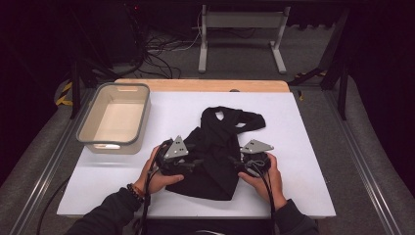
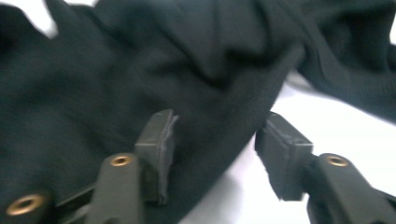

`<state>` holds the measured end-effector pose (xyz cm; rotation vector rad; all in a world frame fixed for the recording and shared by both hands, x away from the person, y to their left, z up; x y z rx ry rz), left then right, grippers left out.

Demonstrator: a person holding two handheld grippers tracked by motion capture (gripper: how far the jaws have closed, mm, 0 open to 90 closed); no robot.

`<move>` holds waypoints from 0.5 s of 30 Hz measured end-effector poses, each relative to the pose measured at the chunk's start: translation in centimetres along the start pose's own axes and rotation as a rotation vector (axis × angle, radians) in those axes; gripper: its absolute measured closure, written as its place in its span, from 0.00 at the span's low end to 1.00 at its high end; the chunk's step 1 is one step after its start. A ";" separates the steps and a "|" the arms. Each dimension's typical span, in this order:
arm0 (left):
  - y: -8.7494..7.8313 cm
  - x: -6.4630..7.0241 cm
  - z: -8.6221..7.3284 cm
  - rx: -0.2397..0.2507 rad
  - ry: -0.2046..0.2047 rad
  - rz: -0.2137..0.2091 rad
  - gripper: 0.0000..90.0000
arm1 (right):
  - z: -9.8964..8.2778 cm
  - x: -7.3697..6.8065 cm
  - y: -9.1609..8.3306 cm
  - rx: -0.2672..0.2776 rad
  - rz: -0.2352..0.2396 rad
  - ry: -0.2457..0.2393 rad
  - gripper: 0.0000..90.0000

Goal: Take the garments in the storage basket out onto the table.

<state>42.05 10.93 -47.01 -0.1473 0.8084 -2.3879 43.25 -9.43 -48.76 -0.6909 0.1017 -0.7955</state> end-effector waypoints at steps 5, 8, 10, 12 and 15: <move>2.0 -2.7 -1.7 -0.080 -0.053 0.020 0.36 | -1.2 1.0 0.6 -0.036 0.026 0.008 0.91; 2.1 -3.7 -2.5 -0.104 -0.074 0.031 0.35 | -1.3 1.5 0.3 -0.041 0.008 -0.014 0.97; 2.1 -3.8 -2.9 -0.124 -0.079 0.028 0.35 | -1.3 2.0 -0.3 -0.033 -0.012 -0.004 0.97; 1.9 -3.9 -3.0 -0.122 -0.092 0.017 0.35 | -1.3 2.5 -1.0 -0.025 -0.029 0.004 0.97; 2.0 -3.7 -3.2 -0.136 -0.099 -0.005 0.37 | -1.2 3.5 -2.2 0.002 -0.043 0.043 0.97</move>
Point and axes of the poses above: each handheld gripper's, and its own axes: y roughly forward along the jaws, z roughly out of its top, x roughly to its right, the point moved 7 cm from there along y, roughly forward along the jaws, and after that the axes turned 4 degrees about -y, right-handed, at the moved point
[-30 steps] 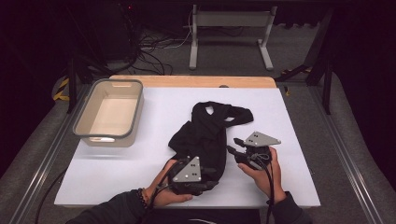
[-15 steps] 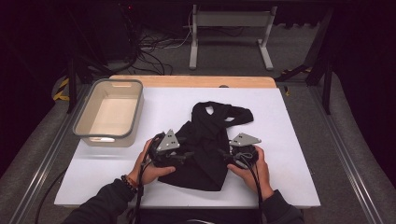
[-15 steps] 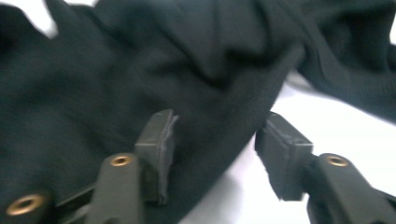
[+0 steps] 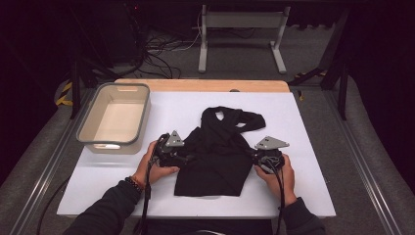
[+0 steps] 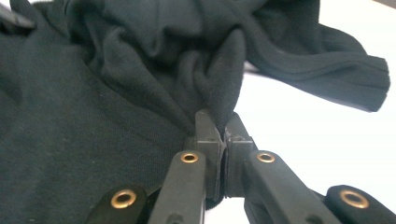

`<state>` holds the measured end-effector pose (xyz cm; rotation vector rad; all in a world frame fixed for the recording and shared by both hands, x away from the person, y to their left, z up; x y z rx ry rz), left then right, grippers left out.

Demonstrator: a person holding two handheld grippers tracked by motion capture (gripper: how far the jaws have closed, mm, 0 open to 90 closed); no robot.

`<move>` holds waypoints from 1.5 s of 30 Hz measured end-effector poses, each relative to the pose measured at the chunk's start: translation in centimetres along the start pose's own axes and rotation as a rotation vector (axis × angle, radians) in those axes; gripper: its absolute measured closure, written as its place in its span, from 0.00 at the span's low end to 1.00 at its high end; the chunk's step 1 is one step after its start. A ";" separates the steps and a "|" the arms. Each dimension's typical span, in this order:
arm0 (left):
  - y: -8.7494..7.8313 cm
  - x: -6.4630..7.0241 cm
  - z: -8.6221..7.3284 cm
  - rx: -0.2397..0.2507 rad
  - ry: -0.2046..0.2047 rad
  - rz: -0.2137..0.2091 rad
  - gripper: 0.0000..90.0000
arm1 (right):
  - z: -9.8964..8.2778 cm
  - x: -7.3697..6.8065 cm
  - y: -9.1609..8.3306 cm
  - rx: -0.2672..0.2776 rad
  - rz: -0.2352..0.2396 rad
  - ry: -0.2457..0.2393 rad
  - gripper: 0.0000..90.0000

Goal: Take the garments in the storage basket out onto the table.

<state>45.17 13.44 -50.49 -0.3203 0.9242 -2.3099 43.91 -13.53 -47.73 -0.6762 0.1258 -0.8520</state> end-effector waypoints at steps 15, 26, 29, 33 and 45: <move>-0.2 1.9 -0.2 -0.011 0.012 -0.134 0.91 | -1.3 1.6 -0.4 -0.029 -0.013 0.057 0.96; -5.7 5.7 -3.1 -0.049 0.134 -0.165 0.94 | 2.2 1.2 0.2 0.074 -0.060 -0.008 0.47; -6.3 5.9 -4.2 -0.065 0.134 -0.155 0.94 | 3.8 0.6 2.0 0.048 -0.017 -0.040 0.43; -6.8 6.0 -4.9 -0.077 0.153 -0.137 0.94 | 5.1 0.3 4.1 0.033 -0.007 -0.077 0.41; -5.8 5.1 -5.3 -0.053 0.139 -0.109 0.93 | 5.1 1.0 7.5 -0.066 0.004 -0.144 0.95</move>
Point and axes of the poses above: each handheld gripper's, and its own axes: y roughly forward along the jaws, z roughly out of its top, x roughly to its right, the point moved 7 cm from there along y, roughly forward along the jaws, and after that the axes turned 4 degrees about -y, right-handed, at the moved point
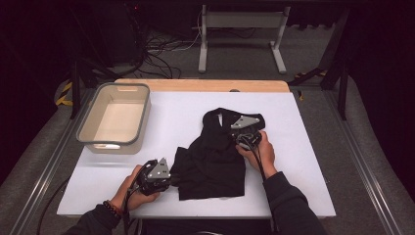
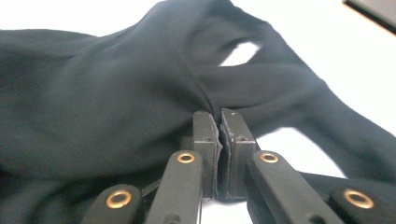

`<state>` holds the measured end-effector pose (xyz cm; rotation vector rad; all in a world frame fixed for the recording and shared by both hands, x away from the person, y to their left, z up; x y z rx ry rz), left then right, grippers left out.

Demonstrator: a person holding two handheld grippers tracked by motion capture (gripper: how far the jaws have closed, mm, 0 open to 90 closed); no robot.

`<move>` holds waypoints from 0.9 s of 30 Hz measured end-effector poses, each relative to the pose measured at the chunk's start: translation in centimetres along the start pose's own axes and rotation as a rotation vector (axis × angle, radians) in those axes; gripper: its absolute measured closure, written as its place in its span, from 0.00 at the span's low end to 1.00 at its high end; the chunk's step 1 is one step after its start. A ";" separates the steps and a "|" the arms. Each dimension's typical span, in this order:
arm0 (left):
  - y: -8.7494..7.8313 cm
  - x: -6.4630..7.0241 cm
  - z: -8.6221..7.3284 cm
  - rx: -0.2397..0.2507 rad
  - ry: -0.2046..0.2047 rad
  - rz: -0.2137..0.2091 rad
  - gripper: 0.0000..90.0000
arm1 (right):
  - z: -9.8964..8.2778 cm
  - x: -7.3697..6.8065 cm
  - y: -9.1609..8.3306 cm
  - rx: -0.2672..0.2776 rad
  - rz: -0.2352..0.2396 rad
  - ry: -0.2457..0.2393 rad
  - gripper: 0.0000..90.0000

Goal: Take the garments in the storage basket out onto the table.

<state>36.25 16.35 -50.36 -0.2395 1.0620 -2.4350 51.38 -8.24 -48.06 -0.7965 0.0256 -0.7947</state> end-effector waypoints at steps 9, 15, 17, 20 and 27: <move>0.0 -0.3 0.0 0.006 -0.009 -0.010 0.93 | 2.3 7.1 -3.4 0.098 -0.211 0.150 0.95; -0.7 -0.5 0.1 0.019 -0.008 0.003 0.93 | 3.1 10.0 -4.1 0.086 -0.318 0.160 0.95; -1.2 -0.6 0.3 0.036 -0.015 0.009 0.93 | 2.8 10.8 -4.0 0.071 -0.358 0.154 0.95; -1.6 -0.9 0.5 0.054 -0.027 0.024 0.92 | 1.9 11.5 -3.8 0.051 -0.365 0.180 0.94; -1.8 0.7 1.6 0.106 0.025 0.025 0.71 | 0.4 11.5 -3.9 0.054 -0.339 0.241 0.73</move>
Point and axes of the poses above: each handheld gripper's, and its own axes: y roughly forward along the jaws, z roughly out of its top, x roughly to its right, the point moved 7 cm from there along y, roughly forward along the jaws, and after that the axes turned 4 degrees about -y, right-handed, at the moved point
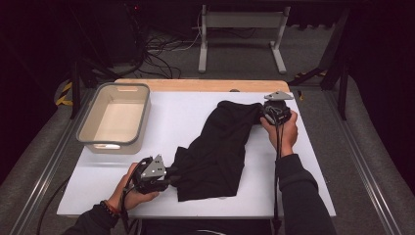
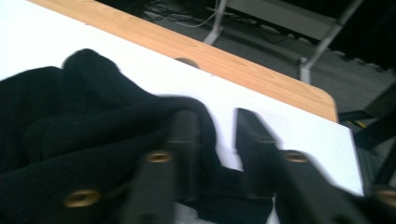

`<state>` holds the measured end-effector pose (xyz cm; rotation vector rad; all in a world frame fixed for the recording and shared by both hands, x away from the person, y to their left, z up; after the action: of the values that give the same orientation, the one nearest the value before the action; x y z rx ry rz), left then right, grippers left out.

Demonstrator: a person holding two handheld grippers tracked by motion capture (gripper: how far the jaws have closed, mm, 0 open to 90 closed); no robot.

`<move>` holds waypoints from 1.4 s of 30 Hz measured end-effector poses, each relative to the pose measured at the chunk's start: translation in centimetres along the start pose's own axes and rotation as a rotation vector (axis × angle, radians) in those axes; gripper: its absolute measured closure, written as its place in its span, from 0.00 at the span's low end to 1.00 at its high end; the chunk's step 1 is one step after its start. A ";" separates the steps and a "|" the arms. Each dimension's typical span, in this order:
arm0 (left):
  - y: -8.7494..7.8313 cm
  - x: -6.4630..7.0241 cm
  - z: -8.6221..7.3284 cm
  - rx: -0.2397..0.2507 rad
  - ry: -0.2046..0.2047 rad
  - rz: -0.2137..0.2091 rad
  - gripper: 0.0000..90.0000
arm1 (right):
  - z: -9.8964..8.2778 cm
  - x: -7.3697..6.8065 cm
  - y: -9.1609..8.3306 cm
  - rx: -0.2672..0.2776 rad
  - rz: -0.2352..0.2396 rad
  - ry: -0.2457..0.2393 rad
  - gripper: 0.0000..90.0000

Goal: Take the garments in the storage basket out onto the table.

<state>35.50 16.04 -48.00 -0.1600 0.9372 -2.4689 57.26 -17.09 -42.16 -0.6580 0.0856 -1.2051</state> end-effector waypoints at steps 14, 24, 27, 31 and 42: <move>3.3 4.6 1.0 -0.045 0.027 -0.098 0.36 | -6.3 -8.3 -8.2 0.117 0.304 -0.097 0.55; 5.0 4.5 1.0 -0.084 0.076 -0.113 0.58 | -10.3 -11.7 -9.2 -0.021 0.435 -0.143 0.50; 5.1 4.5 1.1 -0.090 0.084 -0.119 0.72 | -10.8 -12.4 -9.1 -0.042 0.470 -0.166 0.48; 5.5 4.7 1.6 -0.096 0.116 -0.117 0.92 | -11.0 -12.8 -8.8 -0.048 0.499 -0.184 0.46; 3.1 6.9 3.9 0.023 0.218 -0.156 1.00 | -11.1 -11.8 -8.5 -0.041 0.468 -0.157 0.45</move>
<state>31.78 8.36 -47.52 0.0474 1.0199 -2.6811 41.28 -13.08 -50.09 -0.7187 0.1251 -0.7010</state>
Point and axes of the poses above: each handheld gripper's, and its own axes: y roughly forward along the jaws, z roughly out of its top, x roughly to its right, the point moved 7 cm from there along y, roughly forward along the jaws, and after that the axes turned 4 degrees about -y, right-handed, at the moved point
